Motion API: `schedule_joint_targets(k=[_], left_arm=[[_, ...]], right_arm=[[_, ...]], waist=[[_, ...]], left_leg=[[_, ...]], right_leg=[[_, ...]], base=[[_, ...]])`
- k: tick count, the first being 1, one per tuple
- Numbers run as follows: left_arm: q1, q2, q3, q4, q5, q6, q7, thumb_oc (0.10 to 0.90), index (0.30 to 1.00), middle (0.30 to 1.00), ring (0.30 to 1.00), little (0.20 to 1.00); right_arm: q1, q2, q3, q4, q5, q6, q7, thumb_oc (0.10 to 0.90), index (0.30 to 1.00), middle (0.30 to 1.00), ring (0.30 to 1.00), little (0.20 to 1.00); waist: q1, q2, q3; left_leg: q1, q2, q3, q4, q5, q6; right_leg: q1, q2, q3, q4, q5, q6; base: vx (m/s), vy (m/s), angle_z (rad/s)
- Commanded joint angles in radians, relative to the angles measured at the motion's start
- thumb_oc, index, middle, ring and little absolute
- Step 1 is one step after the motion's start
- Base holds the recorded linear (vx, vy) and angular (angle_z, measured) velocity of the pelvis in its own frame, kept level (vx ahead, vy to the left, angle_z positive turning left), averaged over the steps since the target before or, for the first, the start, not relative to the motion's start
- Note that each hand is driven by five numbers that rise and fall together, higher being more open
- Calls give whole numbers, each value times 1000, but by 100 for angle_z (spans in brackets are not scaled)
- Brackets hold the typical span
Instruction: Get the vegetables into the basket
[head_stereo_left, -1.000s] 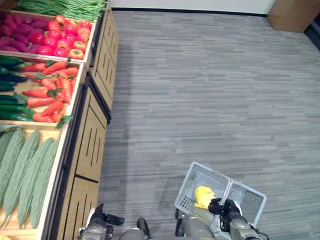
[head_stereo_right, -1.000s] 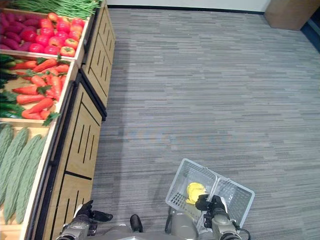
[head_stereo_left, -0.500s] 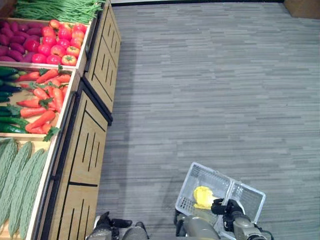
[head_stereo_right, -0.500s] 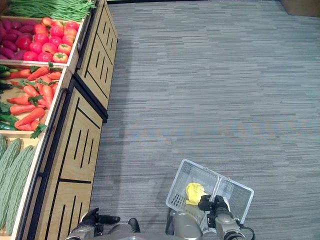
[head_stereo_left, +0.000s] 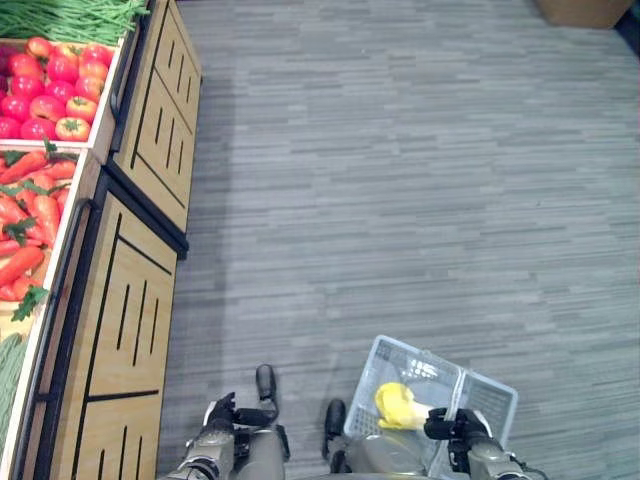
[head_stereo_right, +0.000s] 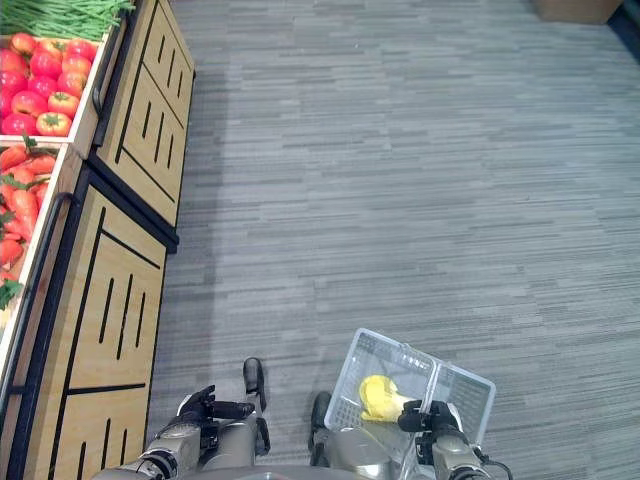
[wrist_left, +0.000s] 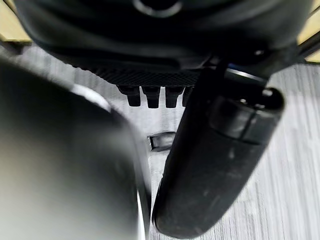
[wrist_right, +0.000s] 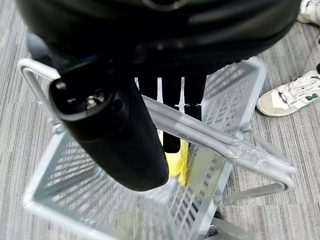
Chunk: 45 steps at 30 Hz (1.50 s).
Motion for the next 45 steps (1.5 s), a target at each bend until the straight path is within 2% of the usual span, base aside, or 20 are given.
schedule_joint_targets(k=[1,3,4,6,11,15,17,19,22,26,27,30,33,36,40,45], left_arm=[[20,40,-32,23,45,-4,17,900,1000,1000,1000,1000],[27,48,-27,23,46,-3,14,900,1000,1000,1000,1000],[27,48,-27,23,46,-3,14,900,1000,1000,1000,1000],[25,62,-27,21,58,-2,17,900,1000,1000,1000,1000],[23,78,-21,7,59,-1,15,900,1000,1000,1000,1000],[28,86,-29,0,78,5,11,900,1000,1000,1000,1000],[25,90,-37,-2,90,8,9,900,1000,1000,1000,1000],[21,94,-40,2,98,8,14,900,1000,1000,1000,1000],[15,92,-41,16,106,8,18,900,1000,1000,1000,1000],[19,90,-27,24,103,7,22,900,1000,1000,1000,1000],[20,89,-21,28,99,5,24,900,1000,1000,1000,1000],[28,81,-15,32,95,9,27,900,1000,1000,1000,1000],[23,72,-32,37,108,11,23,900,1000,1000,1000,1000],[31,60,-38,47,110,16,18,900,1000,1000,1000,1000],[26,49,-37,57,104,21,19,900,1000,1000,1000,1000],[30,43,-31,53,84,21,17,900,1000,1000,1000,1000]], right_arm=[[30,-17,0,-14,-52,-4,-5,400,300,300,300,300],[30,-11,-5,-18,-61,-2,-6,400,300,300,300,300],[30,-11,-5,-18,-61,-2,-6,400,300,300,300,300],[19,3,4,-26,-68,2,-1,400,300,300,300,300],[0,10,24,-36,-93,10,5,400,300,300,300,300],[-4,6,14,-38,-69,9,8,400,300,300,300,300],[-2,4,12,-46,-58,7,7,400,300,300,300,300],[-1,4,6,-51,-49,6,5,400,300,300,300,300],[-3,8,1,-49,-43,5,1,400,300,300,300,300],[-1,20,9,-58,-52,7,2,400,300,300,300,300],[2,21,9,-59,-54,7,3,400,300,300,300,300],[9,20,19,-65,-70,8,1,400,300,300,300,300],[10,6,30,-49,-82,8,1,400,300,300,300,300],[16,-13,25,-51,-82,10,3,400,300,300,300,300],[16,-30,22,-46,-76,9,4,400,300,300,300,300],[18,-35,34,-34,-85,15,11,400,300,300,300,300]], waist=[[40,9,-26],[46,0,-34],[46,0,-34],[56,-9,-41],[75,-17,-33],[77,-13,-27],[77,-8,-23],[79,0,-20],[83,7,-12],[83,-13,-5],[85,-18,-6],[80,-20,-9],[69,-2,-24],[63,17,-35],[51,32,-40],[49,36,-40]], left_leg=[[30,-62,20,27,-61,28],[27,-78,42,78,-103,52],[27,-78,42,78,-104,52],[46,-96,76,95,-142,82],[88,-116,104,95,-187,115],[142,-136,90,69,-205,141],[164,-140,83,51,-203,142],[179,-135,83,30,-193,136],[193,-126,83,25,-191,127],[234,-134,69,47,-220,115],[246,-136,66,42,-223,112],[285,-140,51,23,-229,103],[321,-122,3,21,-241,84],[320,-93,-17,54,-243,61],[303,-69,-24,90,-209,29],[287,-47,-29,156,-162,-2]], right_leg=[[-41,-137,91,133,-93,140],[-46,-161,115,172,-93,158],[-46,-161,116,172,-93,158],[-74,-186,135,222,-47,186],[-101,-205,134,276,57,214],[-150,-206,135,444,84,209],[-183,-190,138,465,82,202],[-207,-187,117,403,83,197],[-227,-182,122,228,133,217],[-261,-150,192,71,182,246],[-264,-142,186,48,187,249],[-265,-122,167,65,179,248],[-245,-100,183,98,132,213],[-239,-91,147,135,81,183],[-224,-84,111,144,42,154],[-204,-66,99,153,4,125]], base=[[295,374,-57],[181,259,-24],[220,356,-17],[216,390,-17],[123,264,-20],[119,209,-1],[88,131,8],[78,80,21],[100,19,18],[208,-70,22],[359,-189,-4],[228,-147,11],[359,-268,49],[326,-291,49],[219,-232,38],[182,-197,10]])
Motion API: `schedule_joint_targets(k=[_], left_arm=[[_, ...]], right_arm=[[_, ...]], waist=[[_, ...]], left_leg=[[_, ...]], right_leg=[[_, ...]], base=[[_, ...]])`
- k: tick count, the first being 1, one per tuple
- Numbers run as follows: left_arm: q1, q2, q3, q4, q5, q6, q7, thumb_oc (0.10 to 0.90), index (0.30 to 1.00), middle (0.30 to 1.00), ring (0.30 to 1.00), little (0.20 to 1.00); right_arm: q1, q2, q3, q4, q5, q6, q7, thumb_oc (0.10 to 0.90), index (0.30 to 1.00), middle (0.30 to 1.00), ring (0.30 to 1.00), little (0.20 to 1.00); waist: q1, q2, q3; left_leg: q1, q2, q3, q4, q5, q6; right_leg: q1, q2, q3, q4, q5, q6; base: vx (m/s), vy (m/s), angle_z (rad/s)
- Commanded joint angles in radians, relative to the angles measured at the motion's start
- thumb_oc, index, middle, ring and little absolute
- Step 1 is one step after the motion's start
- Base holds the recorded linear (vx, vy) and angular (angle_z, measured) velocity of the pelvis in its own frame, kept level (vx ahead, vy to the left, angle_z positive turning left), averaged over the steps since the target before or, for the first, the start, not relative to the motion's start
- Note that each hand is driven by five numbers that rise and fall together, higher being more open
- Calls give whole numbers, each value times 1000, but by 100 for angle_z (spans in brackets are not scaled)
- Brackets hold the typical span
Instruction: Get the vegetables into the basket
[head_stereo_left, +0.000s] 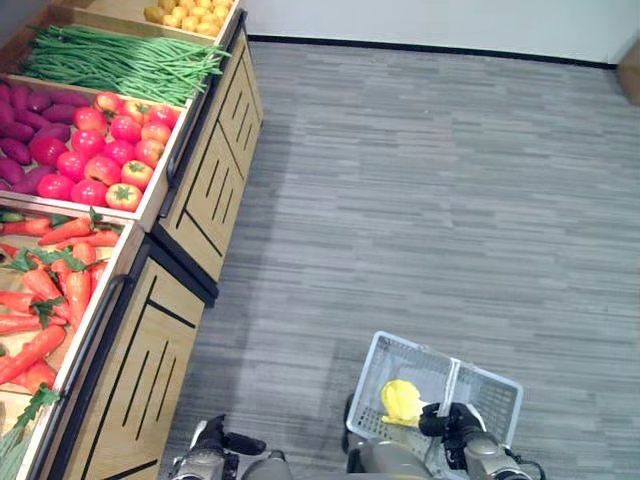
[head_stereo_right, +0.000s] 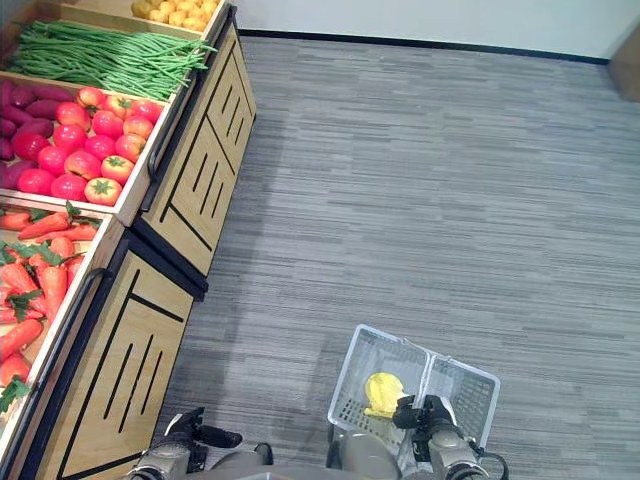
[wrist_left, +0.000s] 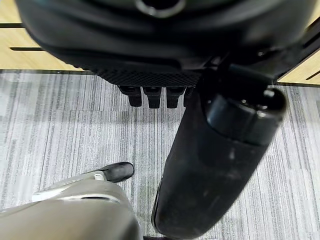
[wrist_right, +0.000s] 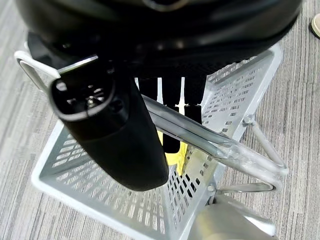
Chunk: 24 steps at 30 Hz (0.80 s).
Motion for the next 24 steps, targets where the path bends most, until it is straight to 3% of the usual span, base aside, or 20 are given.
schedule_joint_targets(k=[1,4,5,7,8,10,11,14,24], left_arm=[[-7,15,-2,5,-5,-5,6,900,1000,1000,1000,1000],[-12,15,0,2,-16,-4,2,900,1000,1000,1000,1000],[-14,12,-16,-12,-22,-5,-25,900,1000,1000,1000,1000],[-13,12,-24,-24,-20,-6,-36,900,1000,1000,1000,1000],[-14,12,-42,-36,0,-10,-55,900,1000,1000,1000,1000],[-18,13,-53,-39,15,-7,-53,900,1000,1000,1000,1000],[-21,16,-52,-36,29,-4,-47,900,1000,1000,1000,1000],[-20,20,-50,-40,25,-5,-52,900,1000,1000,1000,1000],[-13,33,-34,-21,34,-4,-41,900,1000,1000,1000,1000]], right_arm=[[33,-39,33,20,-21,-5,-2,400,300,300,300,300],[38,-45,32,27,-23,-3,1,400,300,300,300,300],[44,-55,34,32,-28,2,7,400,300,300,300,300],[46,-59,30,34,-28,4,8,400,300,300,300,300],[55,-68,15,33,-28,4,8,400,300,300,300,300],[63,-69,7,30,-23,2,5,400,300,300,300,300],[66,-70,3,31,-27,-1,0,400,300,300,300,300],[63,-65,8,31,-33,2,0,400,300,300,300,300],[39,-22,10,55,-57,13,-2,400,300,300,300,300]], waist=[[-8,-1,11],[-3,-19,35],[-8,-35,49],[-14,-38,50],[-34,-41,43],[-42,-27,39],[-44,-18,35],[-40,-18,29],[-15,-28,4]], left_leg=[[-16,-61,18,85,55,21],[-101,-43,13,270,120,10],[-151,-31,45,317,98,30],[-161,-27,76,271,78,39],[-182,-32,151,100,26,50],[-198,-31,172,-24,67,29],[-209,-29,179,-120,142,16],[-188,-36,175,-119,121,32],[-127,-105,251,-144,33,102]], right_leg=[[-36,-29,61,148,-135,84],[5,-26,50,142,-153,54],[34,-32,32,135,-173,48],[40,-44,21,132,-172,55],[48,-74,-13,121,-172,74],[53,-76,-27,127,-183,85],[62,-74,-43,130,-193,85],[65,-72,-28,135,-200,86],[78,-153,49,115,-138,179]], base=[[156,-209,3],[148,-220,7],[117,-146,6],[66,-10,14],[54,122,36],[93,192,53],[74,161,58],[102,201,10],[126,353,-25]])
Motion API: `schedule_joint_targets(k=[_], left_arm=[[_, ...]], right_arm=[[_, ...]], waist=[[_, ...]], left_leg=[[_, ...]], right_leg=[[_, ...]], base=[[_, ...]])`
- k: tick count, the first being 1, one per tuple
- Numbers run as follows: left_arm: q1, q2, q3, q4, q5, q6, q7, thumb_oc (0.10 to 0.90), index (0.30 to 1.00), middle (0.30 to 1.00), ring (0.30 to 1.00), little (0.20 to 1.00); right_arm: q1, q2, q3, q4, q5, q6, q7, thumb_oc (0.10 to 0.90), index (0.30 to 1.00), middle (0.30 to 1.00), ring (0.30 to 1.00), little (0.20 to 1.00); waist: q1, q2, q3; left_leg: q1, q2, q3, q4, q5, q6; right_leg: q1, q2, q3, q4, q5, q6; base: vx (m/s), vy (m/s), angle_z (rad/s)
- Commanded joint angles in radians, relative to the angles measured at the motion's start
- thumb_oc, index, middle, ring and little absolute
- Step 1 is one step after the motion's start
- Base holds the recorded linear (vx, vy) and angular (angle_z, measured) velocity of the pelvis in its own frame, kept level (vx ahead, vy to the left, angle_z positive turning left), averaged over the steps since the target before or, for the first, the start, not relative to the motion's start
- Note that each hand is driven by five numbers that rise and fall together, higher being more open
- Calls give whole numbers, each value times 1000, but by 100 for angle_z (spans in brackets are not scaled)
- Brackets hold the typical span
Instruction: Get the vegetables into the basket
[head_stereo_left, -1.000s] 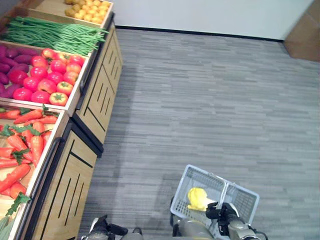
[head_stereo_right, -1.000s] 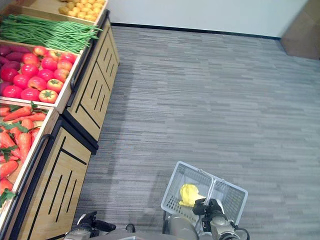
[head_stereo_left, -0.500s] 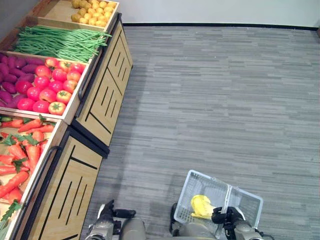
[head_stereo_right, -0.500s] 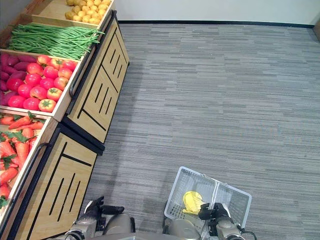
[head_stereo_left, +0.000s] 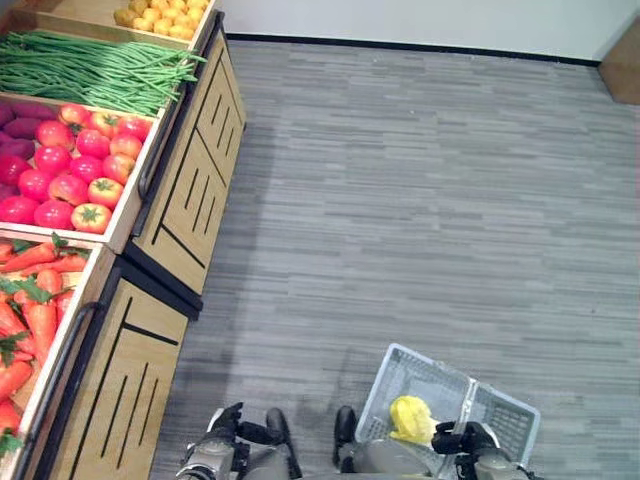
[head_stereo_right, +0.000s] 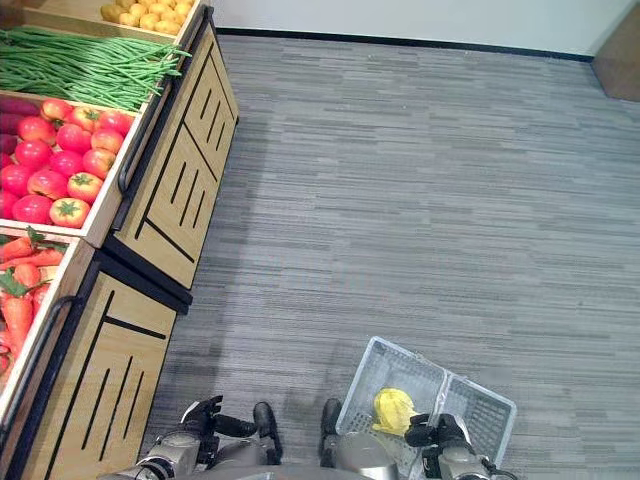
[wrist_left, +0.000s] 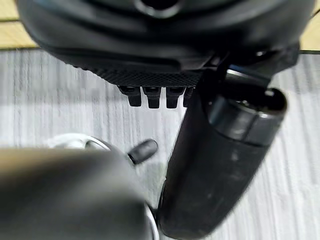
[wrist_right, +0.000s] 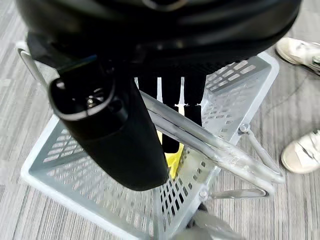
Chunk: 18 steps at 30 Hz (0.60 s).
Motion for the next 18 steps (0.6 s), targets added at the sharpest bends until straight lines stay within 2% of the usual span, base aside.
schedule_joint_targets(k=[1,6,9,11,13,15,18], left_arm=[[16,50,-17,2,32,-9,19,900,1000,1000,1000,1000],[16,67,-8,-3,33,-6,17,900,1000,1000,1000,1000],[18,74,-2,-1,30,-3,16,900,1000,1000,1000,1000],[18,78,5,0,22,-4,18,900,1000,1000,1000,1000],[17,79,8,4,21,-3,20,900,1000,1000,1000,1000],[16,80,15,11,10,-9,28,900,1000,1000,1000,1000],[13,82,15,12,4,-13,32,900,1000,1000,1000,1000]], right_arm=[[21,-8,42,-4,-48,3,7,400,300,300,300,300],[20,0,50,-14,-52,7,18,400,300,300,300,300],[21,5,59,-14,-53,8,23,400,300,300,300,300],[19,3,60,-16,-40,4,22,400,300,300,300,300],[19,3,60,-17,-36,3,20,400,300,300,300,300],[13,-1,55,-18,-21,0,16,400,300,300,300,300],[10,4,53,-18,-6,-4,15,400,300,300,300,300]], waist=[[42,-20,-26],[61,-36,-17],[70,-43,-11],[76,-38,-4],[82,-32,-7],[89,-20,-2],[93,-20,10]], left_leg=[[-2,-46,15,8,-71,6],[7,-67,-4,48,-116,35],[31,-79,-30,52,-131,53],[52,-92,-58,26,-121,62],[57,-93,-56,9,-109,67],[61,-94,-93,8,-103,69],[73,-93,-124,8,-98,69]], right_leg=[[-5,-133,65,93,-49,150],[-11,-153,56,165,-23,165],[-36,-157,52,294,-24,169],[-80,-147,86,377,-2,161],[-101,-142,93,376,20,149],[-146,-127,147,291,91,147],[-175,-106,223,198,114,157]], base=[[71,288,-14],[52,231,6],[42,178,19],[18,112,29],[-9,66,49],[18,53,42],[41,-29,56]])
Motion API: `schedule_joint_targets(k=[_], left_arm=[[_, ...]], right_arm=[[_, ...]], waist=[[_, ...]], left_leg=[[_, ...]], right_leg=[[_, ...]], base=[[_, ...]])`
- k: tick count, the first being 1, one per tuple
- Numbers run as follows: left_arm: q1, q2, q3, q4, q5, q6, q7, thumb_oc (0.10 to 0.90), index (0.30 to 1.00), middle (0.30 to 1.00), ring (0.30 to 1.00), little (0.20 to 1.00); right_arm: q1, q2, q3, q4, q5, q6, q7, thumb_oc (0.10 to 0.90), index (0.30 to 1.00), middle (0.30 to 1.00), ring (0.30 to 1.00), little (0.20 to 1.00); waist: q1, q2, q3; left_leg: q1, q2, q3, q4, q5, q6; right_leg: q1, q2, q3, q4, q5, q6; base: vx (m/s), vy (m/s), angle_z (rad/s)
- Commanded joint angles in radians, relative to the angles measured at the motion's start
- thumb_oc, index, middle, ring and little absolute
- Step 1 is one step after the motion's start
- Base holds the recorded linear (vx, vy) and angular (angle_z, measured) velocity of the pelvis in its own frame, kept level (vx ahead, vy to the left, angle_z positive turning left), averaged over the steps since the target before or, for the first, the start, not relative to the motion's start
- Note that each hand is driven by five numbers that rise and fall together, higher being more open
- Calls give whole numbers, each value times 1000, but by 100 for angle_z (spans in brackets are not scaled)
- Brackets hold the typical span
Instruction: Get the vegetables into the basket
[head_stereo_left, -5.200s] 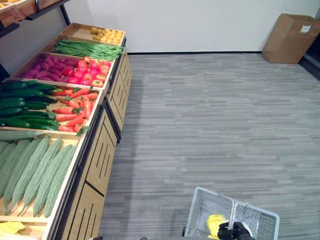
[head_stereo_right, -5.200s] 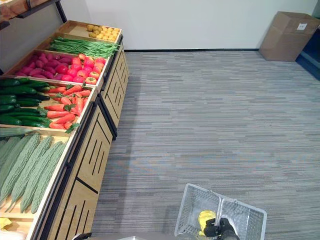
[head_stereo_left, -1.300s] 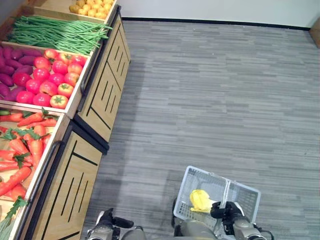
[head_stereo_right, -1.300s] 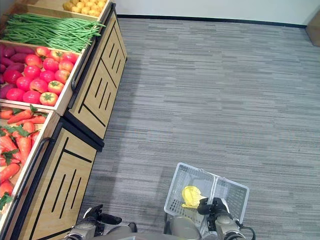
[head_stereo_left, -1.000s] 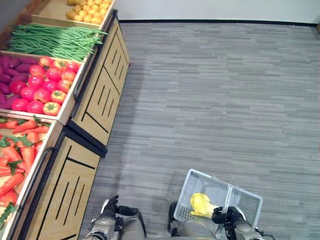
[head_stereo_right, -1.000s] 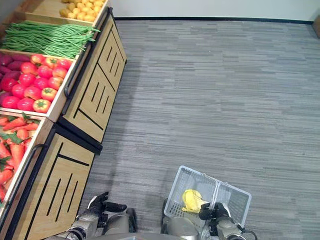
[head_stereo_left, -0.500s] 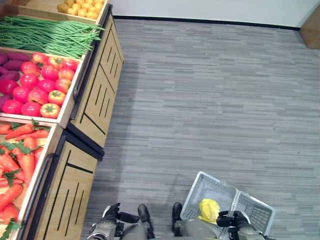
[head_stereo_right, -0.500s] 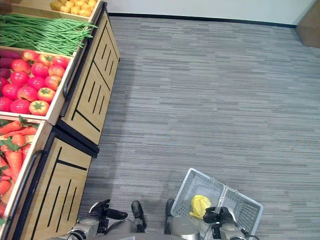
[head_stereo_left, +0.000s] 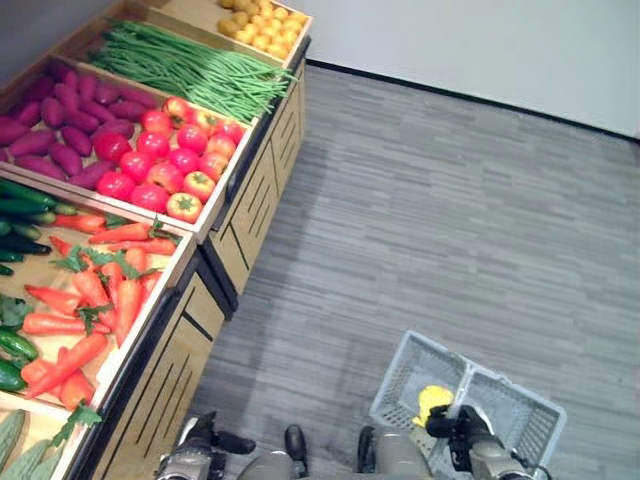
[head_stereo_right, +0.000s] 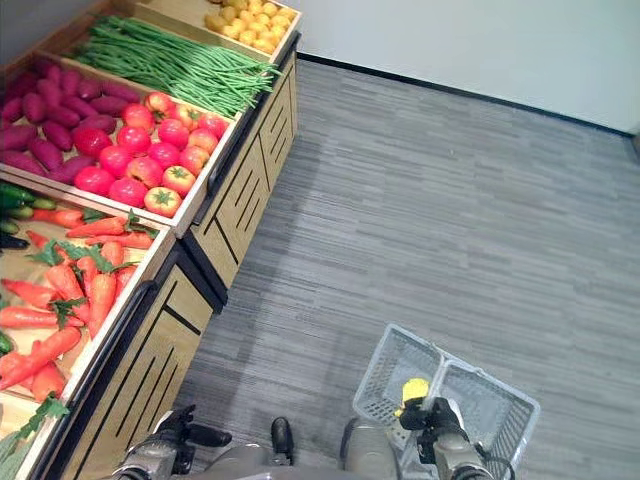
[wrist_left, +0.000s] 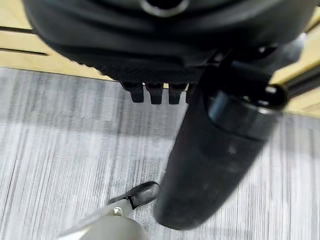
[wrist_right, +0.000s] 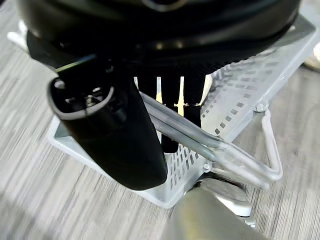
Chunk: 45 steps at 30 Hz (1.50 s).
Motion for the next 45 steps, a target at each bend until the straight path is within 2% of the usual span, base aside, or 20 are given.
schedule_joint_targets(k=[1,6,8,10,14,16,18,20,22,24,28,29,31,32,33,34,36,37,40,45], left_arm=[[-12,-5,11,-5,-12,-18,23,900,1000,1000,1000,1000],[-11,-8,6,-5,-20,-23,25,900,1000,1000,1000,1000],[-10,-12,7,1,-26,-22,25,900,1000,1000,1000,1000],[-6,-16,11,4,-38,-23,27,900,1000,1000,1000,1000],[-14,-31,21,15,-96,-24,21,900,1000,1000,1000,1000],[-33,-30,11,7,-112,-18,16,900,1000,1000,1000,1000],[-54,-28,-6,-2,-108,-17,9,900,1000,1000,1000,1000],[-64,-38,-22,-24,-94,-14,-1,900,1000,1000,1000,1000],[-60,-50,-33,-41,-79,-9,-12,900,1000,1000,1000,1000],[-57,-60,-35,-48,-81,-10,-15,900,1000,1000,1000,1000],[-57,-61,-42,-42,-60,-12,-12,900,1000,1000,1000,1000],[-56,-57,-40,-37,-65,-6,-4,900,1000,1000,1000,1000],[-61,-48,-41,-38,-61,-11,5,900,1000,1000,1000,1000],[-37,4,-64,-220,-171,-32,42,900,1000,1000,1000,1000],[-35,5,-65,-222,-171,-30,42,900,1000,1000,1000,1000],[-42,3,-90,-271,-152,-67,28,900,1000,1000,1000,1000],[-106,4,-74,-160,-164,-38,14,900,1000,1000,1000,1000],[-146,8,-44,-65,-175,-29,26,900,1000,1000,1000,1000],[-149,-4,-36,-43,-172,-19,19,900,1000,1000,1000,1000],[-120,-46,-47,-44,-148,-8,17,900,1000,1000,1000,1000]], right_arm=[[31,-8,21,22,-8,14,10,400,300,300,300,300],[41,-1,20,23,-7,9,15,400,300,300,300,300],[46,-1,24,23,-9,9,17,400,300,300,300,300],[49,-4,27,24,-9,9,18,400,300,300,300,300],[47,-22,41,37,-22,9,15,400,300,300,300,300],[43,-41,52,49,-29,11,20,400,300,300,300,300],[52,-53,49,64,-43,20,30,400,300,300,300,300],[70,-70,18,73,-37,20,33,400,300,300,300,300],[85,-65,-1,83,-32,29,35,400,300,300,300,300],[90,-59,-10,82,-26,32,32,400,300,300,300,300],[83,-50,-29,93,-21,34,18,400,300,300,300,300],[75,-54,-110,97,102,18,-30,400,300,300,300,300],[43,-77,-151,80,159,5,-47,400,300,300,300,300],[-24,-101,-350,-234,563,-148,-208,400,300,300,300,300],[-20,-98,-351,-241,560,-145,-212,400,300,300,300,300],[-78,-188,-183,-295,293,-48,-116,400,300,300,300,300],[-190,-256,-165,-135,257,2,-102,400,300,300,300,300],[-184,-242,-158,-22,246,29,-58,400,300,300,300,300],[-155,-228,-159,49,227,43,-45,400,300,300,300,300],[-107,-174,-156,90,235,36,-51,400,300,300,300,300]], waist=[[6,24,39],[-4,4,33],[-7,0,27],[-8,1,22],[-16,9,9],[-31,5,32],[-49,7,38],[-102,21,35],[-133,47,25],[-136,59,17],[-130,55,15],[-134,52,14],[-136,51,15],[-152,58,38],[-149,57,35],[-127,52,60],[-105,51,51],[-85,29,43],[-72,23,21],[-76,38,-8]], left_leg=[[1,4,39,1,-51,-43],[28,-1,-40,24,-73,-58],[34,1,-67,30,-76,-64],[40,10,-102,38,-83,-74],[25,66,-208,64,-66,-120],[-30,86,-246,113,-44,-147],[-50,99,-194,97,-14,-150],[-51,143,98,95,-11,-152],[-26,163,242,52,-6,-173],[-24,157,255,27,17,-176],[-16,128,245,31,-21,-152],[-11,122,258,26,-27,-148],[-9,119,276,31,-38,-146],[-43,122,288,93,-68,-136],[-47,122,291,95,-69,-136],[-58,118,311,119,-82,-133],[-50,125,312,82,-68,-133],[-32,139,287,78,-53,-146],[-25,170,241,49,-11,-173],[-9,210,181,9,48,-199]], right_leg=[[45,18,62,-127,206,23],[46,52,144,-236,215,49],[45,68,158,-228,208,43],[62,80,165,-213,158,24],[76,113,99,-131,45,-43],[70,110,10,-80,-6,-76],[101,84,-61,-101,-18,-84],[133,49,-143,-112,-27,-77],[151,37,-202,-121,-36,-61],[155,25,-232,-123,-28,-56],[172,-8,-227,-132,-8,-33],[174,-10,-216,-142,6,-23],[164,-10,-203,-133,10,-15],[84,-18,-140,5,5,13],[79,-18,-138,8,4,12],[56,-62,-127,-16,52,26],[43,-57,-50,-154,107,21],[67,-37,0,-212,117,19],[105,-9,-30,-224,86,-5],[187,28,-134,-238,35,-51]], base=[[88,-87,52],[138,-161,75],[153,-241,86],[212,-375,72],[241,-558,106],[142,-630,133],[58,-315,141],[27,13,174],[17,176,209],[32,245,188],[76,260,-6],[70,229,-19],[34,149,-29],[-7,67,-49],[-84,114,-76],[-103,11,-77],[-42,-240,-128],[79,-501,-115],[76,-382,54],[59,-282,77]])
